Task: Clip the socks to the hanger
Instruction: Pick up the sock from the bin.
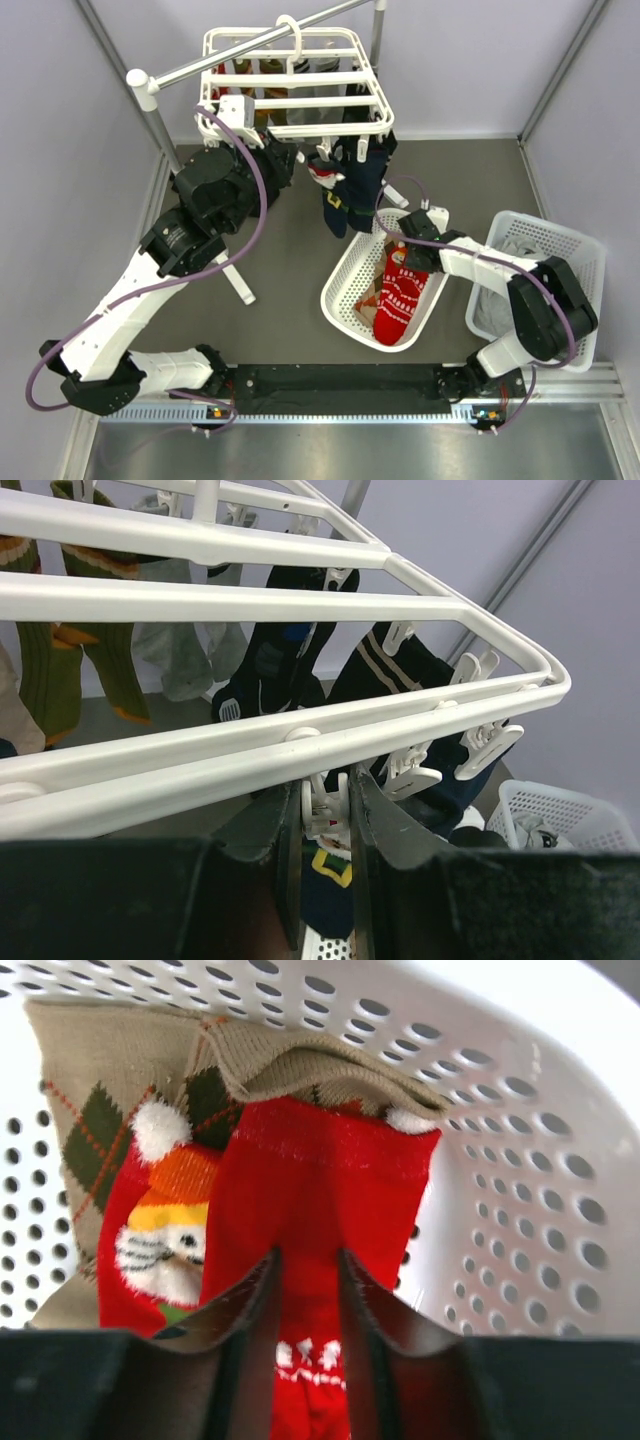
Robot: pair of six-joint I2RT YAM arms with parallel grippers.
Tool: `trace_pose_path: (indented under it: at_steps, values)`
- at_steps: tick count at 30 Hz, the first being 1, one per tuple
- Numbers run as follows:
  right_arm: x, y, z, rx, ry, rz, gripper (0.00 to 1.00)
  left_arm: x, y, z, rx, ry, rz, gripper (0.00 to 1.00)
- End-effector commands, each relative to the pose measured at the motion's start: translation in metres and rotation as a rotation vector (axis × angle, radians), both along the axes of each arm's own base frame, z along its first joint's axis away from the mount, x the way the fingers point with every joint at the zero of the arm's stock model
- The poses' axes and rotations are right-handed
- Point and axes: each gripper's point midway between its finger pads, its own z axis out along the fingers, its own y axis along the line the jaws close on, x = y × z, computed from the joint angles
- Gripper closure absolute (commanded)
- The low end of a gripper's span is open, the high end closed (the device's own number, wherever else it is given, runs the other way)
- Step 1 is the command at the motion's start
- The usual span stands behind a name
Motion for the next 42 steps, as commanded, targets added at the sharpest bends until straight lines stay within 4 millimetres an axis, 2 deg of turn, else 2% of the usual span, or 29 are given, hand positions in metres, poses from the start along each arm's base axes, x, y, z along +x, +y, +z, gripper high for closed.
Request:
trace_pose_path:
  at_steps: [1, 8, 15, 19, 20, 22, 23, 25, 26, 29, 30, 32, 38, 42]
  values:
    - [0.017, 0.005, 0.002, 0.032, -0.047, -0.011, 0.77, -0.005, -0.006, 0.014, -0.037, -0.009, -0.042, 1.00]
    - [0.012, 0.010, -0.001, 0.055, -0.052, 0.047, 1.00, -0.003, -0.009, 0.015, -0.043, -0.005, -0.047, 1.00]
    - [0.013, 0.014, -0.003, 0.068, -0.056, 0.072, 1.00, -0.003, -0.009, 0.015, -0.045, 0.002, -0.042, 1.00]
    - [0.011, 0.013, 0.026, 0.061, -0.085, 0.124, 1.00, -0.004, -0.009, 0.017, -0.051, 0.003, -0.044, 1.00]
    - [0.010, 0.013, 0.044, 0.069, -0.118, 0.137, 1.00, -0.004, -0.009, 0.017, -0.053, 0.004, -0.044, 1.00]
    - [0.009, 0.009, 0.063, 0.053, -0.160, 0.180, 1.00, -0.004, -0.008, 0.018, -0.055, 0.003, -0.043, 1.00]
    - [0.006, 0.011, 0.083, 0.079, -0.214, 0.209, 1.00, -0.004, -0.008, 0.018, -0.056, 0.001, -0.043, 1.00]
    - [0.002, 0.012, 0.099, 0.072, -0.254, 0.272, 1.00, -0.004, -0.008, 0.019, -0.057, -0.001, -0.043, 1.00]
    - [-0.002, 0.015, 0.112, 0.097, -0.293, 0.308, 1.00, -0.004, -0.008, 0.019, -0.057, -0.001, -0.043, 1.00]
    - [-0.008, 0.026, 0.131, 0.110, -0.354, 0.417, 1.00, -0.004, -0.008, 0.019, -0.059, -0.003, -0.044, 1.00]
    - [-0.010, 0.029, 0.144, 0.103, -0.402, 0.458, 1.00, -0.004, -0.008, 0.020, -0.061, -0.003, -0.045, 1.00]
    - [-0.015, 0.035, 0.152, 0.099, -0.439, 0.520, 1.00, -0.005, -0.009, 0.021, -0.065, -0.005, -0.051, 1.00]
    - [-0.042, 0.058, 0.194, 0.070, -0.607, 0.752, 1.00, -0.008, -0.009, 0.023, -0.079, 0.003, -0.059, 1.00]
    - [-0.057, 0.067, 0.222, 0.056, -0.716, 0.856, 1.00, -0.011, -0.009, 0.026, -0.094, 0.005, -0.069, 1.00]
